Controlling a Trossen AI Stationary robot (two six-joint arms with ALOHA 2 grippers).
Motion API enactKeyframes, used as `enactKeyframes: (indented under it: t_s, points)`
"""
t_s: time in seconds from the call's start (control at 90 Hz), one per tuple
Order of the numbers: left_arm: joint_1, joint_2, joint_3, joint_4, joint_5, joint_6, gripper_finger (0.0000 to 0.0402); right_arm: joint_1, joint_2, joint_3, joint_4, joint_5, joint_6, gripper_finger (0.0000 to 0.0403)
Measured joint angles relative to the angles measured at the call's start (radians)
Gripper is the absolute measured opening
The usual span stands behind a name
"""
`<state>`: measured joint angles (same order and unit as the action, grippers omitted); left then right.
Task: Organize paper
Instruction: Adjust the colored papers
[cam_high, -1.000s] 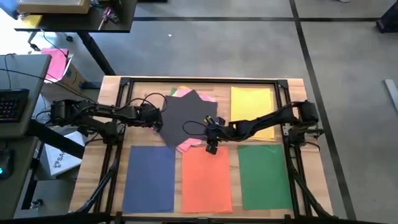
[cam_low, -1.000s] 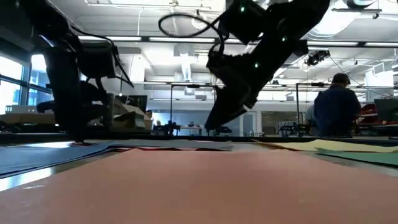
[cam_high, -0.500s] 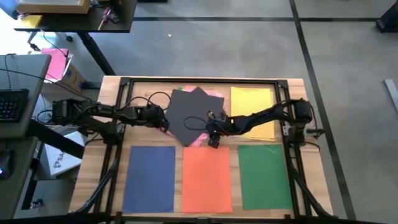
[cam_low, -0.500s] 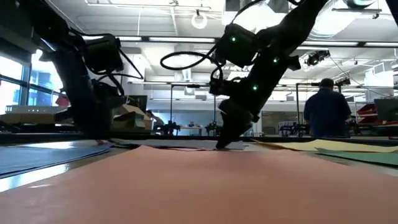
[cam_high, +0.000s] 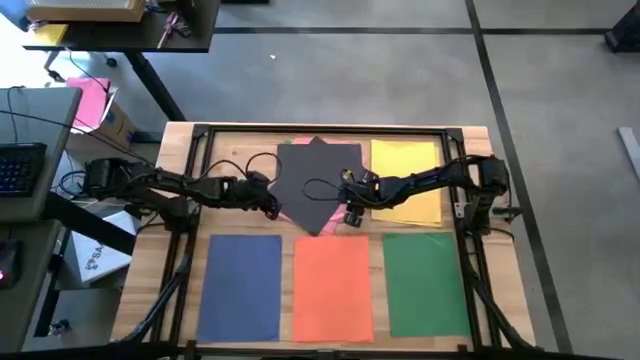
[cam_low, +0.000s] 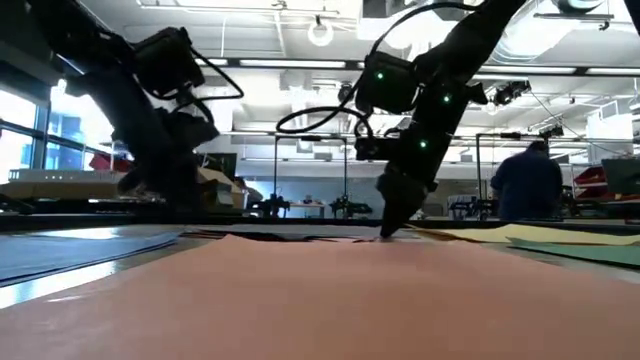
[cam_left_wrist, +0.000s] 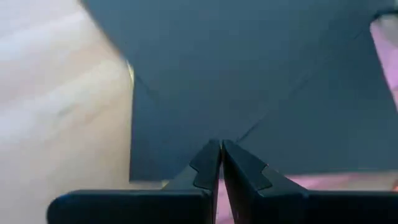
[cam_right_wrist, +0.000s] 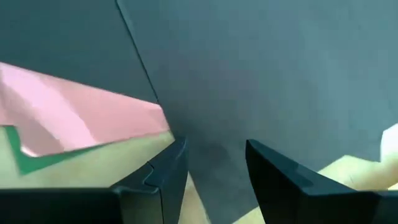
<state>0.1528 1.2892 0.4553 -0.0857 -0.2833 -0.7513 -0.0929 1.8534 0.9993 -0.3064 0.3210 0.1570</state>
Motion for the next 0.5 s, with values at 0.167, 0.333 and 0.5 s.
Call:
enactKeyframes:
  t_s: [0.167, 0.333, 0.5]
  points:
    - [0.045, 0.000, 0.005, -0.097, -0.080, 0.006, 0.0007, 0.001, -0.015, -0.002, 0.200, -0.053, 0.040, 0.0149]
    - [0.093, 0.030, 0.000, -0.205, -0.062, 0.002, 0.0007, -0.001, 0.035, 0.000, 0.491, -0.183, 0.094, 0.0149]
    - [0.070, 0.084, -0.010, -0.101, -0.024, 0.004, 0.0006, 0.000, 0.092, 0.000, 0.431, -0.181, 0.096, 0.0149]
